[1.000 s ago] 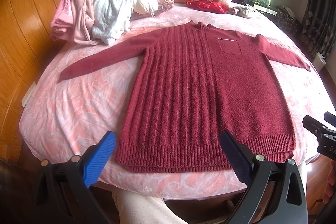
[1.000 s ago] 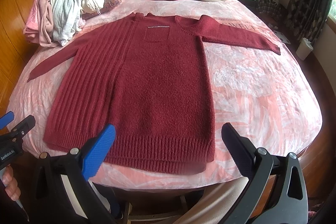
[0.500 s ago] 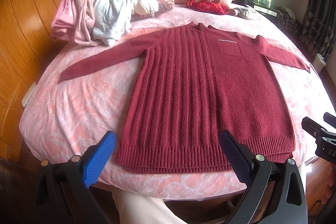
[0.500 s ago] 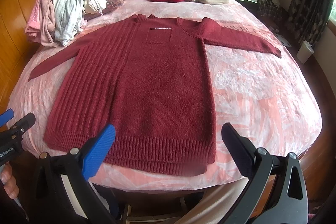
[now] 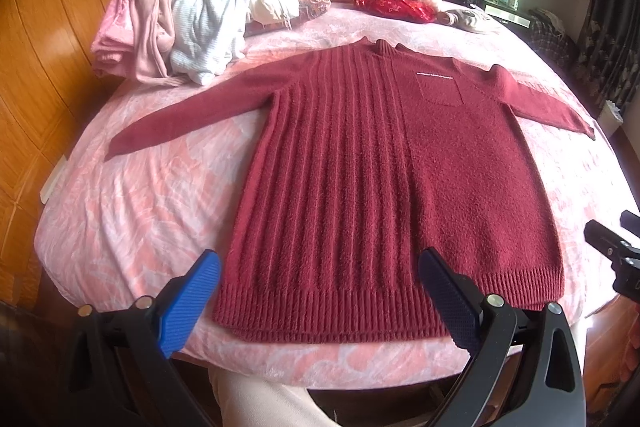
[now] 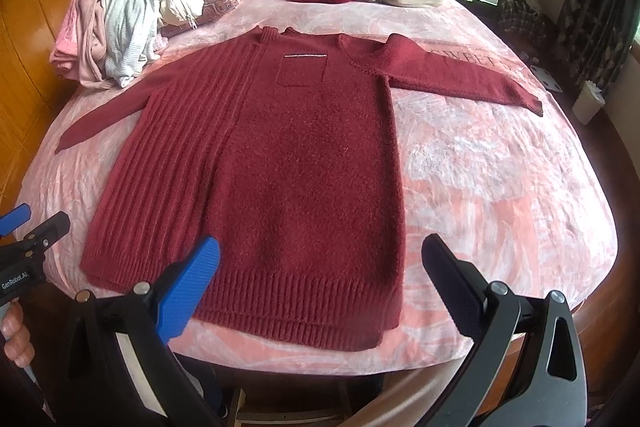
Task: Fold small clothes
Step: 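Move the right tool to the sweater sleeve cuff and grasp it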
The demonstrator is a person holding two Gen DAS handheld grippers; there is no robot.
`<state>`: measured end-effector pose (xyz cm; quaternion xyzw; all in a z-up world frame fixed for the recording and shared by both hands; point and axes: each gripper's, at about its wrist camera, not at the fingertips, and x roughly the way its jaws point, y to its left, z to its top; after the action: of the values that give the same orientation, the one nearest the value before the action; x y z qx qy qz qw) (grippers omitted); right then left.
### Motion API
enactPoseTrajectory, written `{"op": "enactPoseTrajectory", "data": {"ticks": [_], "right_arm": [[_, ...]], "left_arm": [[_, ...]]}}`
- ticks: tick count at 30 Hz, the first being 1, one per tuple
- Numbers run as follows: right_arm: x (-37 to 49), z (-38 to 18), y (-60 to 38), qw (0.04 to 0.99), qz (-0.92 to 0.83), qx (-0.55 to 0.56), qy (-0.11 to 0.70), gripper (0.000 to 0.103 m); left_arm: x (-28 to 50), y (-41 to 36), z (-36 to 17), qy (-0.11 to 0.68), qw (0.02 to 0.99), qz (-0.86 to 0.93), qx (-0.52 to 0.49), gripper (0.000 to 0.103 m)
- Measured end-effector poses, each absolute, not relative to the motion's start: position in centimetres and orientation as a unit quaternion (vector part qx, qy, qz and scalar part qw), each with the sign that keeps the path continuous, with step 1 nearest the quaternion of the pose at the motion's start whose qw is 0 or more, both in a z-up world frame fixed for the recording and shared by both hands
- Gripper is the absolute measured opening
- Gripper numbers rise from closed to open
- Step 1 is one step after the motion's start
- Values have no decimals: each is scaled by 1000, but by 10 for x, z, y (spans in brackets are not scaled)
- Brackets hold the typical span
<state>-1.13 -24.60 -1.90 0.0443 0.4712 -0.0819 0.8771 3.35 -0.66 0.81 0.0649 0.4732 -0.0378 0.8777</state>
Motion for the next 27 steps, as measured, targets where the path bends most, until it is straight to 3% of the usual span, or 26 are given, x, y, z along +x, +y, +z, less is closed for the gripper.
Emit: {"op": "enactPoseTrajectory", "data": {"ticks": [5,12,19,27], "right_arm": [[34,-11,-329,870,-93,60,480,100],[112,-2,-495,862,-153,78,477,100],[171,-53,-669,811,-203,147,529,100],[196,-118,-777,774,-201,234,553,100]], "left_arm": [[96,-50,16,476,877,-44,47,99],[220,-180,15,467,878,-86,60,99],[311,-304,-22,489,862,-125,36,99],[352,-384,-72,506,852,-123,60,99]]}}
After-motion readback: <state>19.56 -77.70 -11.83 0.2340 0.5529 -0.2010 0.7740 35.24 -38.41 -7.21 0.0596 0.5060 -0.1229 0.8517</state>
